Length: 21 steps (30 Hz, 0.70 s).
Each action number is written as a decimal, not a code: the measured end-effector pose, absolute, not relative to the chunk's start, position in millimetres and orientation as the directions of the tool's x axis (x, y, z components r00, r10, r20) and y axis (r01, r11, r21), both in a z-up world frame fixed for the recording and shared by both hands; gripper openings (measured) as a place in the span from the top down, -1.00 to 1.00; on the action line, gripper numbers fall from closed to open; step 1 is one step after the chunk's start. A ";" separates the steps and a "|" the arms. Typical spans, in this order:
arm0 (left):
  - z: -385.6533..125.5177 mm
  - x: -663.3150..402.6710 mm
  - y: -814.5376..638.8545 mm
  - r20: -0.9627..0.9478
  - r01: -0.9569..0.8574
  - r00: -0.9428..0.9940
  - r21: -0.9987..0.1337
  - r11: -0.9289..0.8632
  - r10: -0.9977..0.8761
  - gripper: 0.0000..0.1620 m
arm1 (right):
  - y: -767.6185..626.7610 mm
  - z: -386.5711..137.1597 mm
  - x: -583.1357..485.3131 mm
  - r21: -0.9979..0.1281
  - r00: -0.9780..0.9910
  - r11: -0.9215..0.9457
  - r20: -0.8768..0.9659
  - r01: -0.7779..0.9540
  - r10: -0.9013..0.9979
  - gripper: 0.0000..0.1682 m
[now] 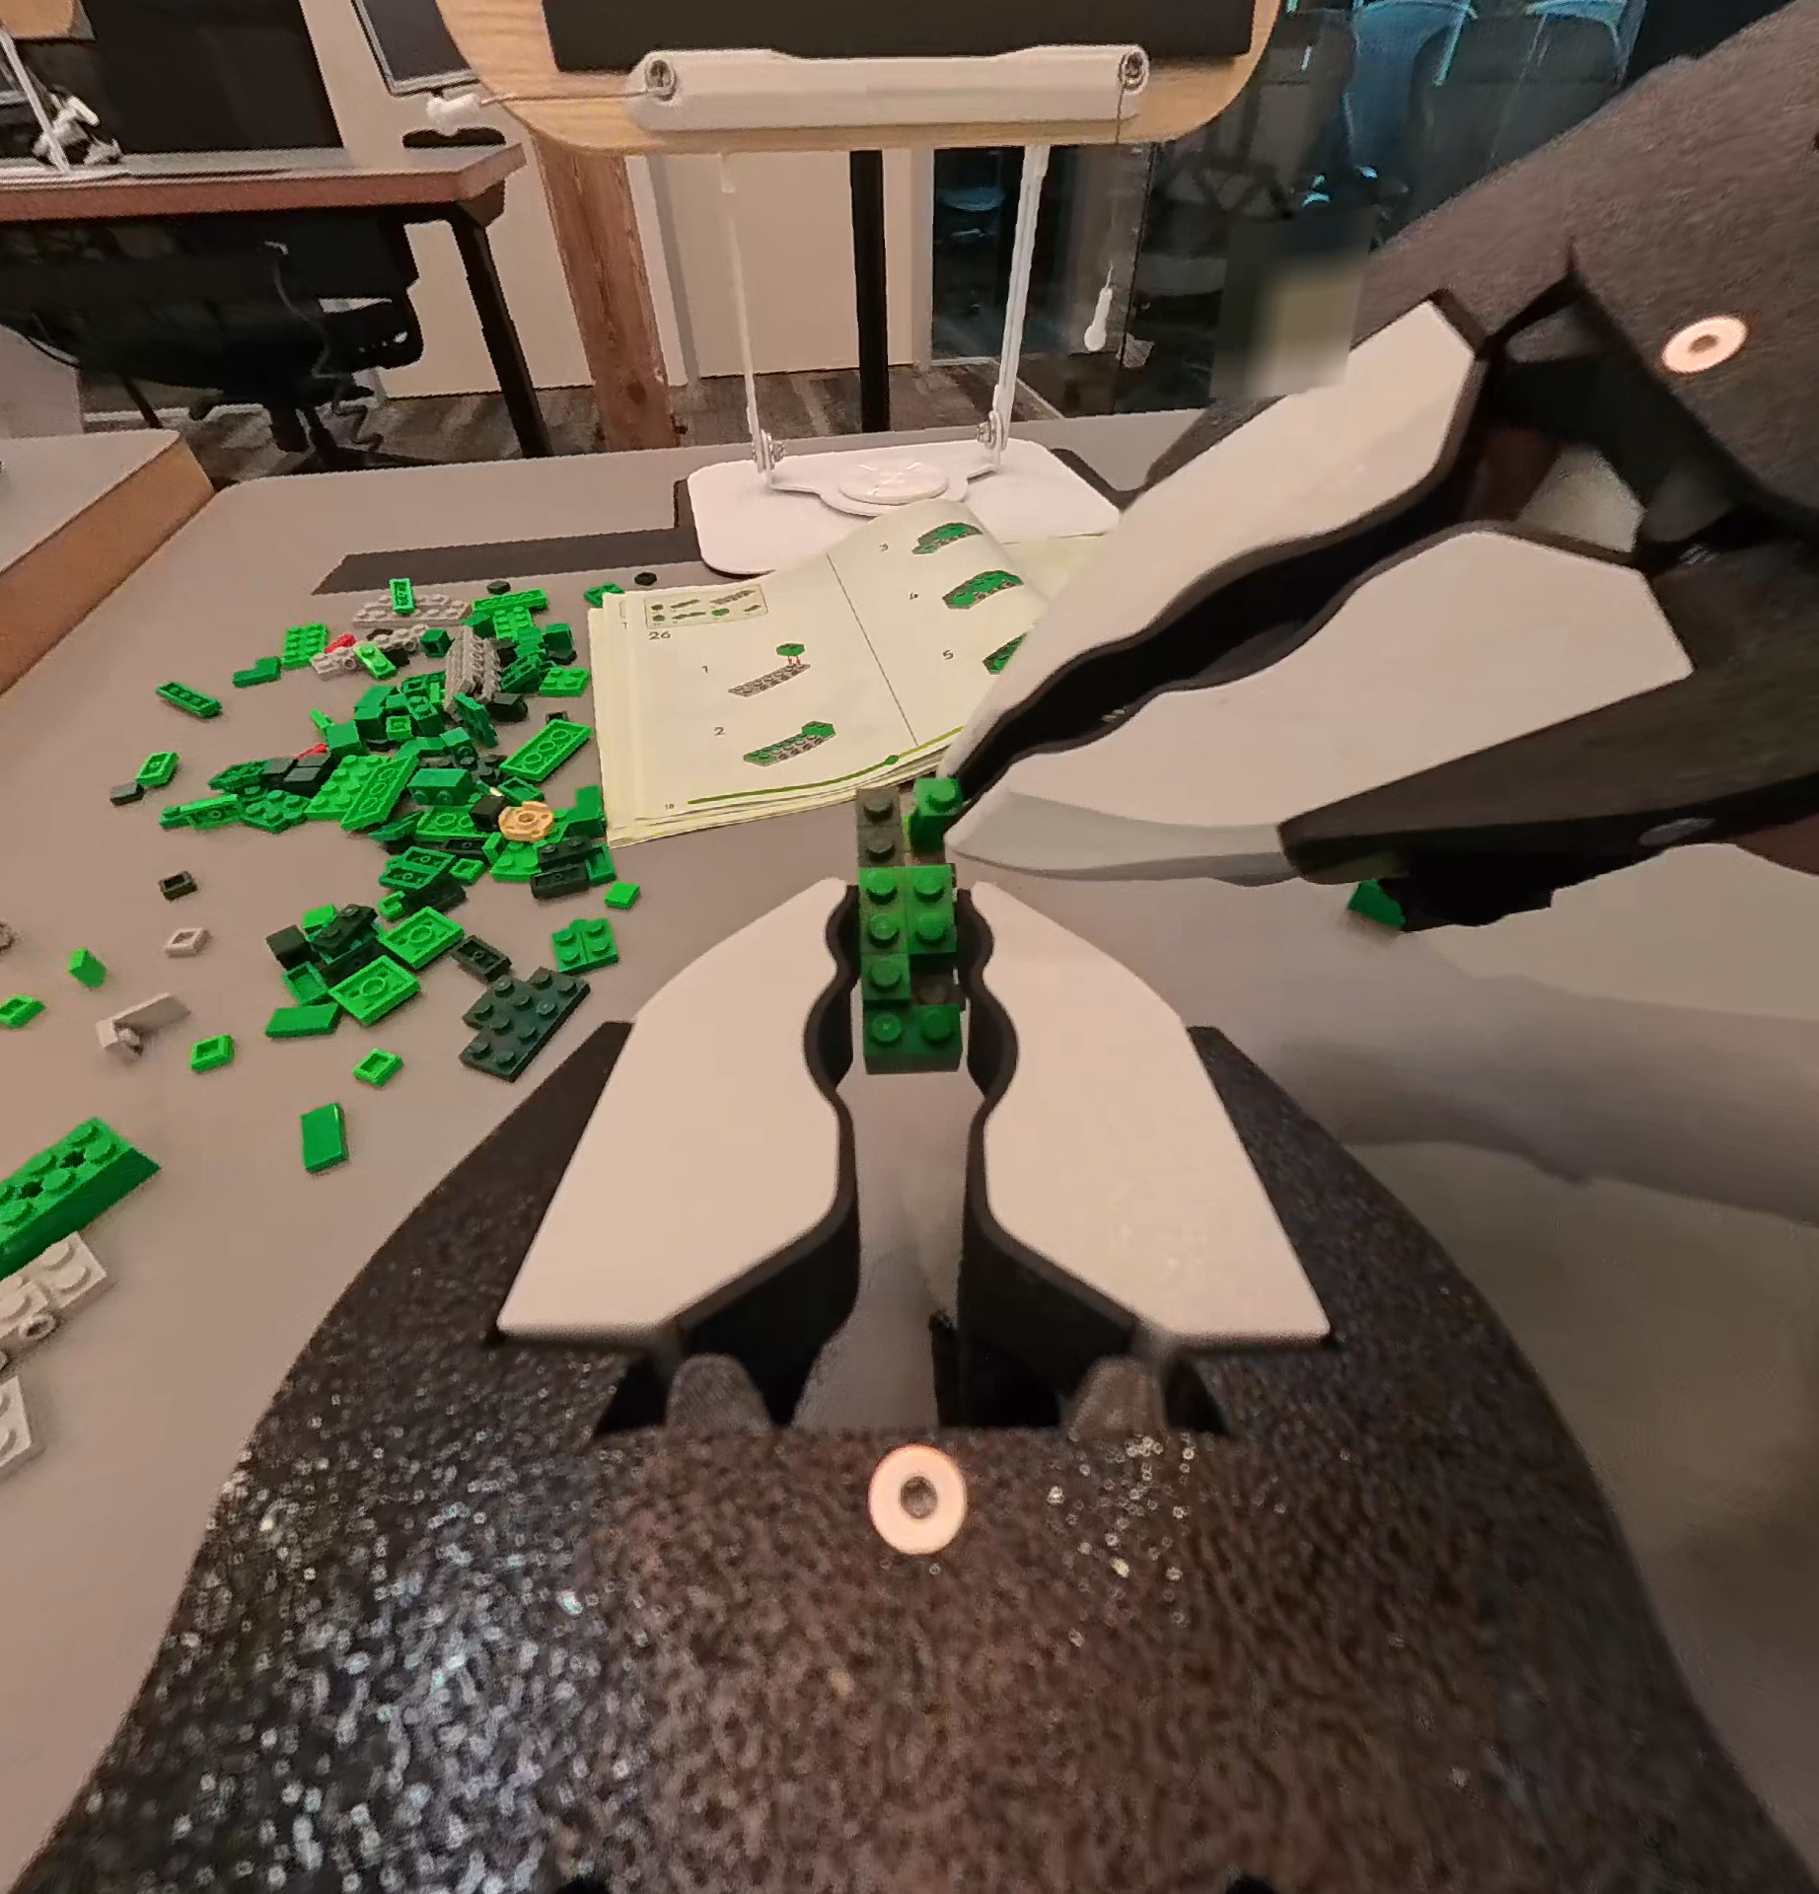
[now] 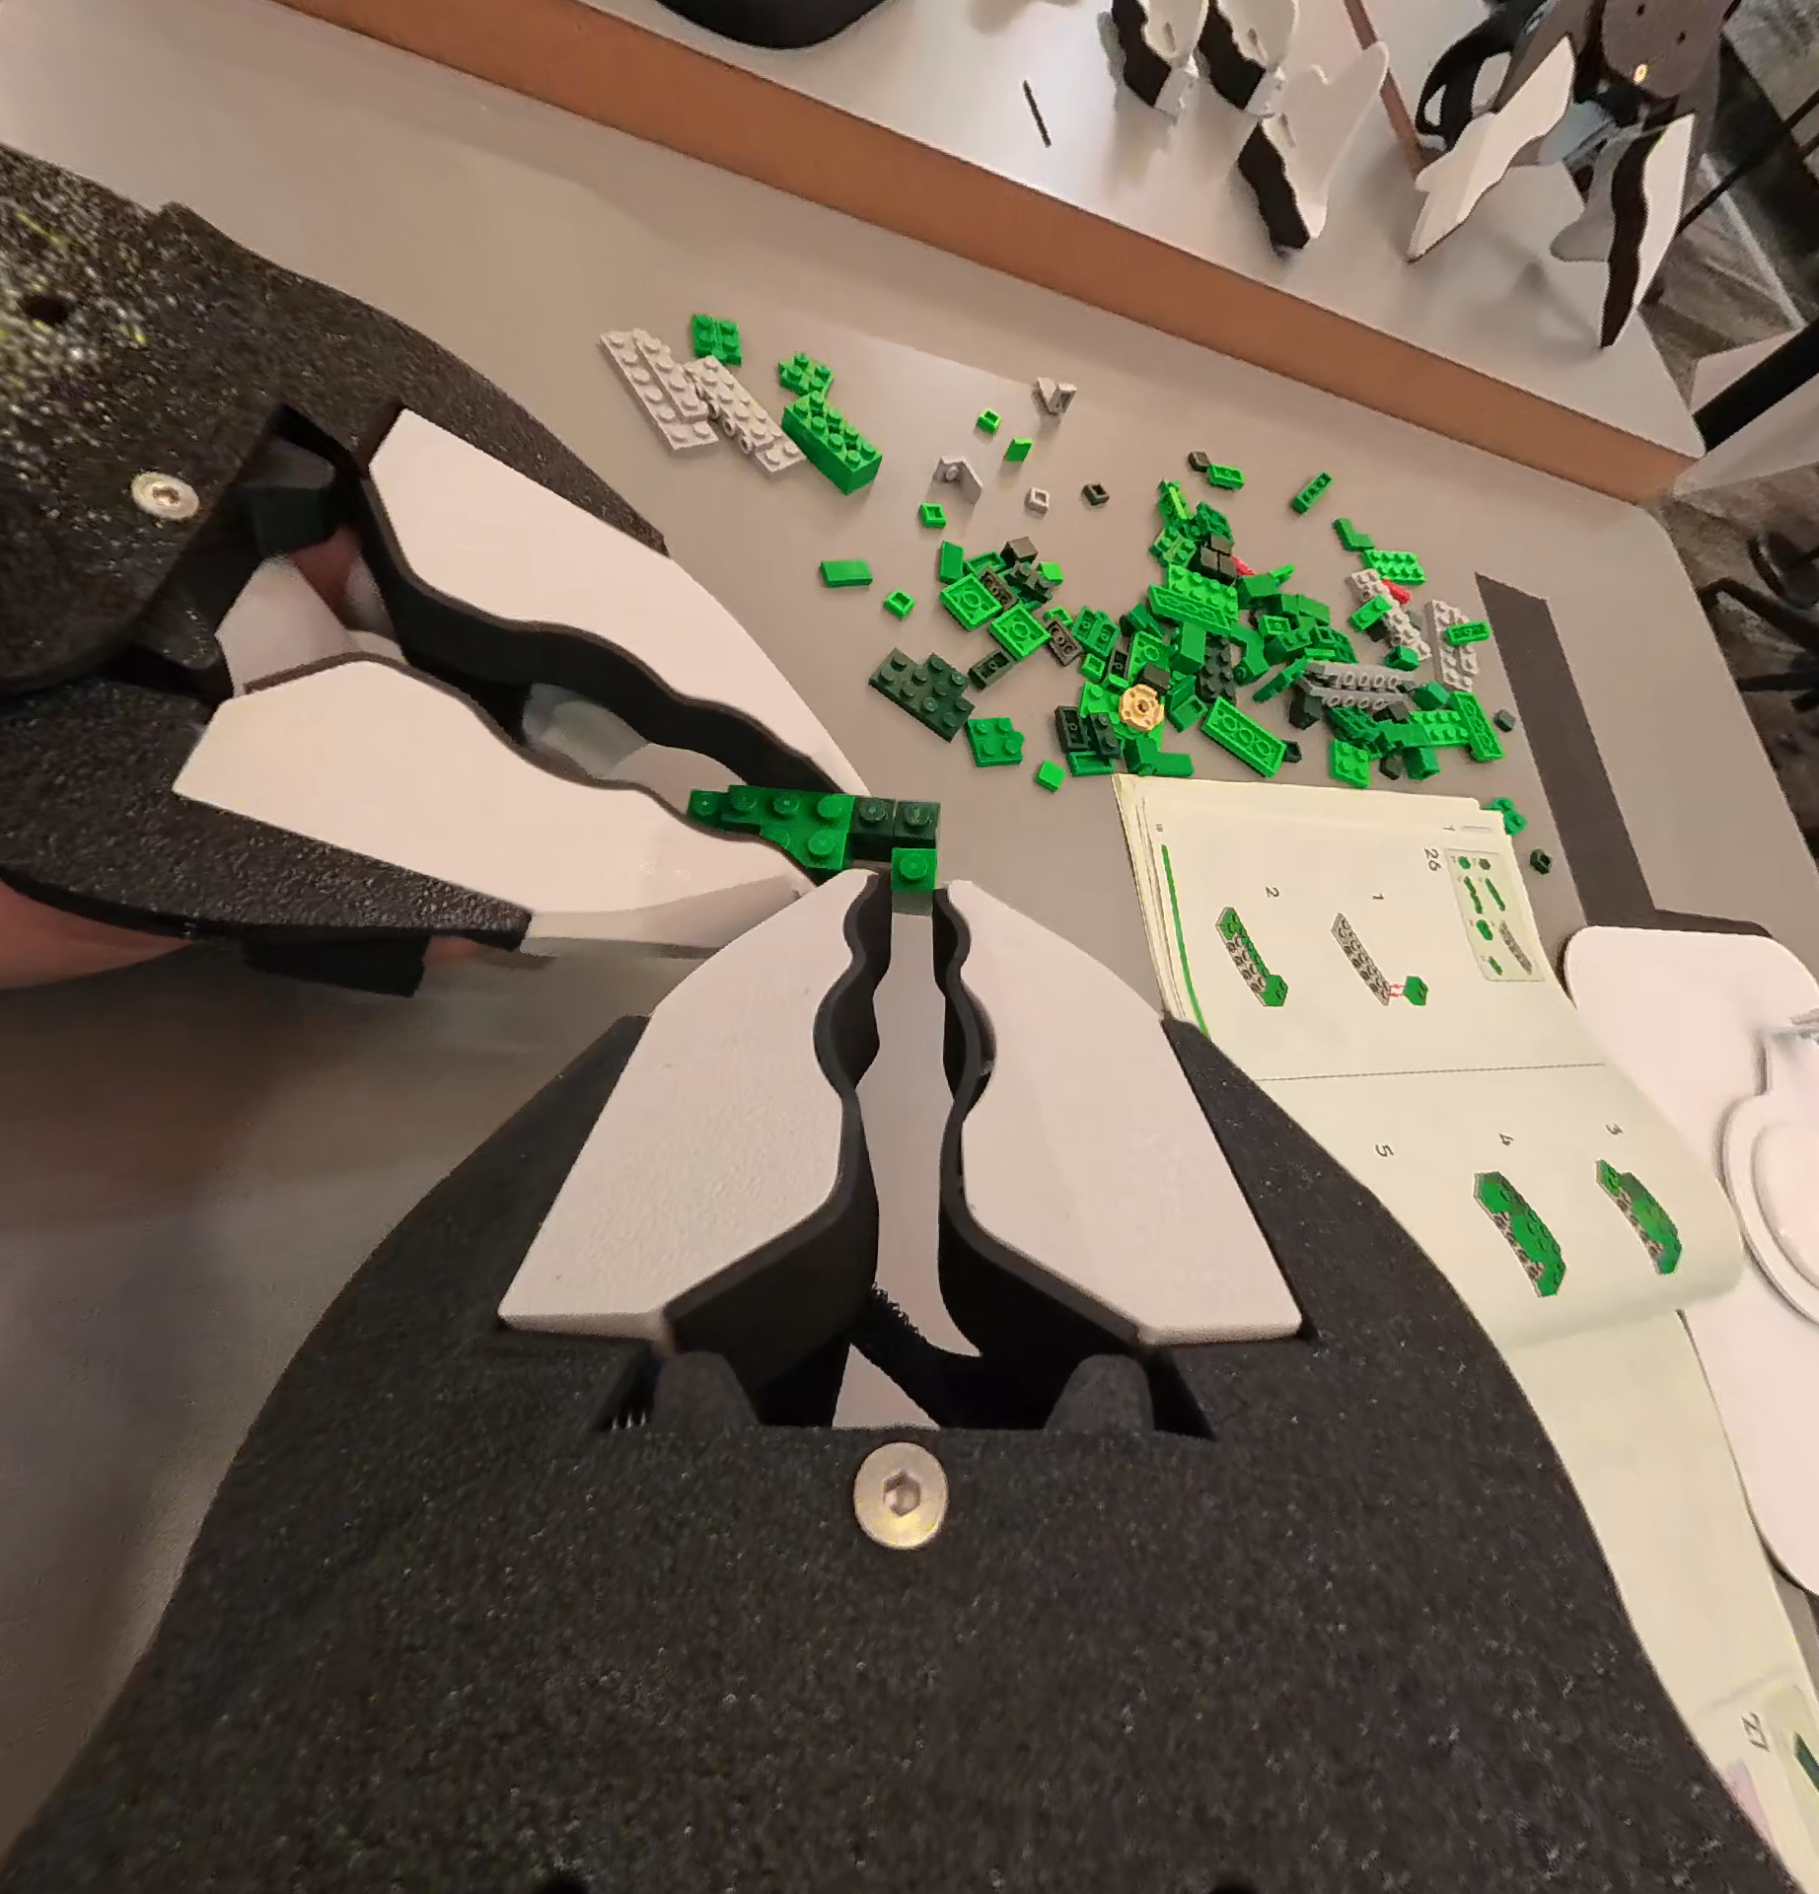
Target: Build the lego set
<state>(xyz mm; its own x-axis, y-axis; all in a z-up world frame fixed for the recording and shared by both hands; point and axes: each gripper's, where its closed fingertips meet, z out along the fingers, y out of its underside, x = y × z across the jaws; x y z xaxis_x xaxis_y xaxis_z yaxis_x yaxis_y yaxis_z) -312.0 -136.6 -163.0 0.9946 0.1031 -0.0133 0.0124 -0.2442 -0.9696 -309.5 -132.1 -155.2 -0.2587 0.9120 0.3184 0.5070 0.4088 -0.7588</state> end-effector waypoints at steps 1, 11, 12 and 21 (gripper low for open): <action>-163.4 -311.4 -136.5 -0.020 0.005 0.995 -0.969 -0.248 0.101 0.79 | -131.8 -155.7 -309.5 -0.756 -0.259 0.407 0.316 0.513 0.913 0.91; -161.2 -308.6 -137.2 -0.038 -0.016 0.995 -0.972 -0.233 0.087 0.79 | -131.8 -157.0 -306.9 -0.703 -0.283 0.438 0.334 0.561 0.899 0.92; -161.3 -308.6 -137.1 -0.036 -0.015 0.996 -0.972 -0.234 0.087 0.79 | -131.8 -157.1 -306.9 -0.695 -0.283 0.448 0.348 0.562 0.894 0.92; -159.0 -308.4 -137.6 -0.033 -0.014 0.996 -0.976 -0.216 0.083 0.79 | -132.1 -153.9 -307.3 -0.751 -0.227 0.320 0.229 0.577 0.947 0.91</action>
